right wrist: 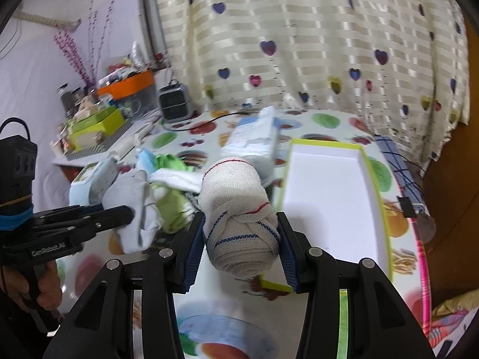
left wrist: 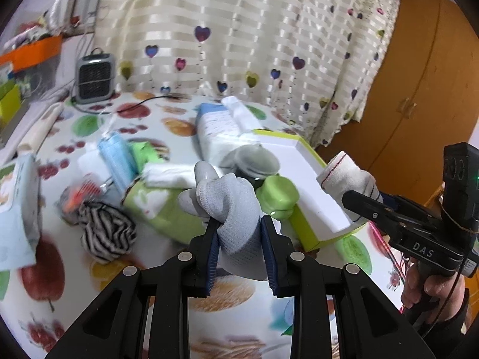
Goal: Organize soft objects
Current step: 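Carry both held socks over the white lime-rimmed box, then lower both socks into the box and open both grippers, then withdraw both grippers from the box back toward the pile of cloths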
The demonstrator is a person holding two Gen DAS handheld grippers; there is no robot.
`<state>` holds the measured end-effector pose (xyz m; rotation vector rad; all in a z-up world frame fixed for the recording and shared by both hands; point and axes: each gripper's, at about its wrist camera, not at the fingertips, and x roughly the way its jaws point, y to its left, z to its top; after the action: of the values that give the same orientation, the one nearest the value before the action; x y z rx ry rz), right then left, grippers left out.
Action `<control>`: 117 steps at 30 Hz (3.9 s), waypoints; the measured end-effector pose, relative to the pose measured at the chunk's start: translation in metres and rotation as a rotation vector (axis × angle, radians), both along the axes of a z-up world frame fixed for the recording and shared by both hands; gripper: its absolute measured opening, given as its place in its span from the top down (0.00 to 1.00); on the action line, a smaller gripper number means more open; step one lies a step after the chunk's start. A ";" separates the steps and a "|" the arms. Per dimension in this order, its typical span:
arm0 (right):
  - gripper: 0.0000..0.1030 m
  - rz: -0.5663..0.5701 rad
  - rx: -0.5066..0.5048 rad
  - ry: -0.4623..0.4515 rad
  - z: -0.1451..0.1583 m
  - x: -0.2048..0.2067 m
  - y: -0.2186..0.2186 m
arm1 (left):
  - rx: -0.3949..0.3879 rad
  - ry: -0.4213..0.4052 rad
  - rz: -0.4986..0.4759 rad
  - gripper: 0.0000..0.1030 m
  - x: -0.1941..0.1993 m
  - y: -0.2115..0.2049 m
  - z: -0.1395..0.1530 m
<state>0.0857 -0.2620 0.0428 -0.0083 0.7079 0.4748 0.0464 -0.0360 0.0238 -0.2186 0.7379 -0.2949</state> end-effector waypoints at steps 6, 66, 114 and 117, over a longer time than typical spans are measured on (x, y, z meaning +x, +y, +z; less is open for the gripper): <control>0.55 -0.075 0.013 0.014 -0.005 0.011 -0.026 | 0.022 -0.025 -0.079 0.75 0.014 -0.028 0.009; 0.48 -0.223 -0.034 0.005 -0.017 0.024 -0.070 | 0.061 -0.018 -0.284 0.70 0.050 -0.106 0.008; 0.48 0.111 -0.053 0.024 -0.021 -0.007 0.051 | 0.093 0.006 0.033 0.59 0.000 0.008 -0.017; 0.46 0.125 -0.052 0.025 -0.023 -0.008 0.056 | 0.098 0.002 0.050 0.56 -0.002 0.013 -0.017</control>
<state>0.0772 -0.2060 0.0200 -0.0954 0.7471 0.5766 0.0444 -0.0233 0.0065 -0.1447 0.7454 -0.2109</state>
